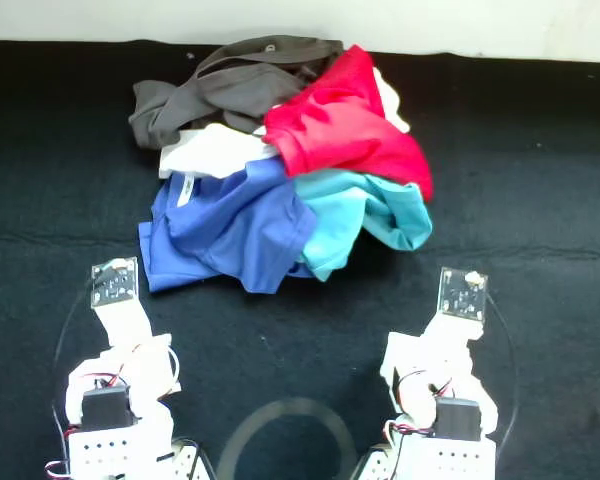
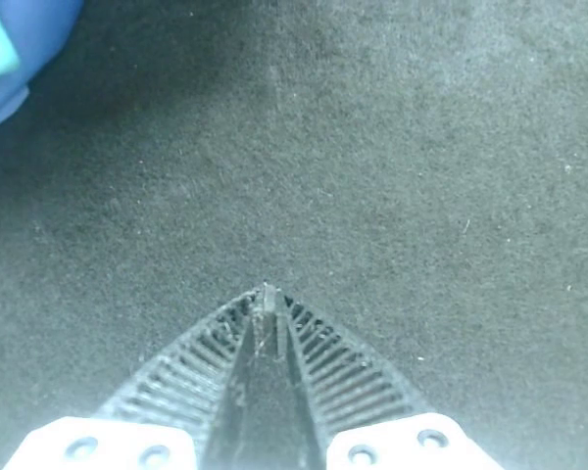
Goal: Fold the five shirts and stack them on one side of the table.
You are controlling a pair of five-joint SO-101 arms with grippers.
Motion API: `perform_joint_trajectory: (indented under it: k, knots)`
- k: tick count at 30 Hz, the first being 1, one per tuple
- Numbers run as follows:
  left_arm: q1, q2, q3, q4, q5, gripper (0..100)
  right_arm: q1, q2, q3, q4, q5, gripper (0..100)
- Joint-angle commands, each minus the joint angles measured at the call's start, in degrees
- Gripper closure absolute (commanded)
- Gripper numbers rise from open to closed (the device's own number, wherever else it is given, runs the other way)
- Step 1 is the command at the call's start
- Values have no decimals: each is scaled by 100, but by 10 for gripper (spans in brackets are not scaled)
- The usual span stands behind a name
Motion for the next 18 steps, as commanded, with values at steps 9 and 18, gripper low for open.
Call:
perform_joint_trajectory:
  k: [9, 18]
  knots:
    - [75, -31, 75, -9, 18, 990, -13, -48, 716, 31, -26, 992]
    - [75, -31, 75, -9, 18, 990, -13, -48, 716, 31, -26, 992]
